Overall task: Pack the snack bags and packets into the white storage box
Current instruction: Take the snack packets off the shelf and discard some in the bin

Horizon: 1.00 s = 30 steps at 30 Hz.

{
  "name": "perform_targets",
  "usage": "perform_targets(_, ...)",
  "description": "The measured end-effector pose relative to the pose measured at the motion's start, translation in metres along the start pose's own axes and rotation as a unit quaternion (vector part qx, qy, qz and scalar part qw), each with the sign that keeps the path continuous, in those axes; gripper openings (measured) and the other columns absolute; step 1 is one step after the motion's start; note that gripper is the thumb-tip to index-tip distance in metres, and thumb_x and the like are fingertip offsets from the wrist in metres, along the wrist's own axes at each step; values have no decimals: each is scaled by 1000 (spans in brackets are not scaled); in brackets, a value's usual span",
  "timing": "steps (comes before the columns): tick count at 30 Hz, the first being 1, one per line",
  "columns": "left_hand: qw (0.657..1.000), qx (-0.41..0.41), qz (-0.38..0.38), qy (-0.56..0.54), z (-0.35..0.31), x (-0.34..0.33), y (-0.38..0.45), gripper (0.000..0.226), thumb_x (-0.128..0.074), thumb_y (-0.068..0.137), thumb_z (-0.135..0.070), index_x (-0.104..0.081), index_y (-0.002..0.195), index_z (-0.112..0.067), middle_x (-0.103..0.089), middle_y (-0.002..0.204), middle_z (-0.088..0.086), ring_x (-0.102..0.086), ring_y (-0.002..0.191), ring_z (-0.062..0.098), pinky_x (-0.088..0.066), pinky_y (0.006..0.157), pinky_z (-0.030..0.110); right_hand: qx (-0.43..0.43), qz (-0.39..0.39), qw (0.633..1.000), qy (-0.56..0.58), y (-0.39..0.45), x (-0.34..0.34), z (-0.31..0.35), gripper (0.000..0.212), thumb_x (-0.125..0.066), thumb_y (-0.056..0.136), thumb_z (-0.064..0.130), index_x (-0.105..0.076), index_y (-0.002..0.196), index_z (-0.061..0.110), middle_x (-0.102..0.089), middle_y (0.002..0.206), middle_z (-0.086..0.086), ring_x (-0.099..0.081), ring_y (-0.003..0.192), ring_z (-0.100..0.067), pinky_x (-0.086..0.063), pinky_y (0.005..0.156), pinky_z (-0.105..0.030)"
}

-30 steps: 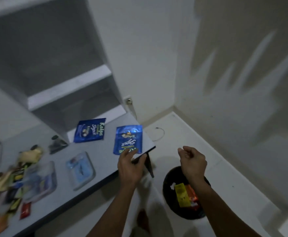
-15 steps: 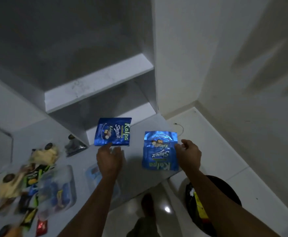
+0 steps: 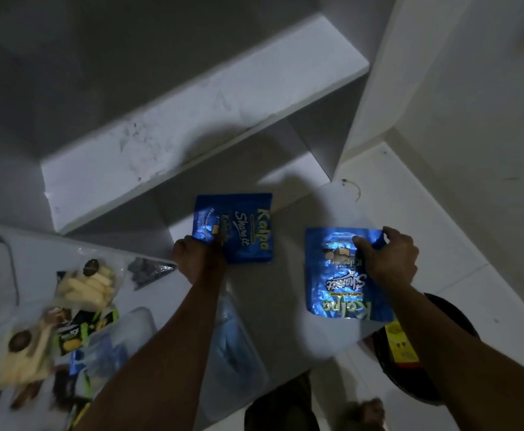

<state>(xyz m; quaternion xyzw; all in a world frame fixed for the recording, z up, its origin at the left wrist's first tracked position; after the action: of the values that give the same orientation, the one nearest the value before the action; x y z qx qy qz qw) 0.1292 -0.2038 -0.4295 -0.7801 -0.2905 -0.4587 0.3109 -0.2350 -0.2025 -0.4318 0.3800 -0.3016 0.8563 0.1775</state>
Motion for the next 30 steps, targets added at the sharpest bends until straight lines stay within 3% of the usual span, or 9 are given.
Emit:
perform_targets(5,1000,-4,-15,0,0,-2,7,49,-79,65,-39,-64,96,-5,-63,103,16,-60,95,35,-55,76,48,-10,-35,999,23,1,-1,3,56,-81,74,44,-62,121,21,-59,127,-11,-52,121,-35,-44,96,-52)
perform_targets(9,999,-8,-18,-28,-16,16,-9,34,-76,74,-25,-60,98,-7,-62,105,14,-57,101,36,-52,83,51,-8,-66,997,36,-3,6,2,26,-80,74,39,-65,89,25,-64,106,-7,-57,107,-34,-47,91,-50)
perform_targets(11,999,-9,-13,-32,-20,22,-17,23,-71,79,-23,-54,93,-15,-64,97,10,-60,96,35,-51,85,50,-19,-55,996,68,-6,10,-2,23,-79,74,38,-63,81,23,-66,90,-3,-62,96,-31,-50,85,-44)
perform_targets(13,999,-7,2,-50,-23,26,-27,20,-66,83,-22,-48,91,-21,-62,89,2,-62,92,32,-50,87,49,-9,-35,993,112,-12,16,-6,20,-79,76,32,-65,82,19,-67,81,-4,-64,88,-30,-50,78,-38)
perform_targets(19,991,-46,-29,-124,-48,52,-89,15,-64,83,-19,-72,95,-17,-73,90,13,-67,85,35,-55,79,42,47,-36,981,186,-39,78,-18,22,-77,83,25,-76,94,6,-67,80,-5,-61,77,-19,-42,71,-25)
perform_targets(22,980,-81,-41,-178,-61,57,-138,16,-64,82,-24,-74,91,-17,-73,86,14,-67,80,36,-54,80,43,39,-71,969,233,-50,120,-41,22,-76,84,27,-76,91,6,-70,80,-7,-64,76,-21,-49,73,-29)
perform_targets(30,943,-225,-49,-240,-96,30,-320,15,-64,88,-20,-75,93,-11,-71,91,15,-65,79,34,-53,74,41,23,-183,929,321,-75,244,-163,16,-72,87,26,-73,88,10,-68,78,-3,-64,73,-18,-45,63,-21)
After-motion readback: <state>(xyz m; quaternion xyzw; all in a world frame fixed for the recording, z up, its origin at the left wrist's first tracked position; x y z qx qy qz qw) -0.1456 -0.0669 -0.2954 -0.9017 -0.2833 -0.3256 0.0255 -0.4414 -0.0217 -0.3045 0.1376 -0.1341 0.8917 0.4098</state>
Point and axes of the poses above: each hand's wrist, its own y-axis towards the middle knuckle, its own x-axis out of the back of the hand, z = x × y, the point moved 3 cm from there along y, towards the middle knuckle
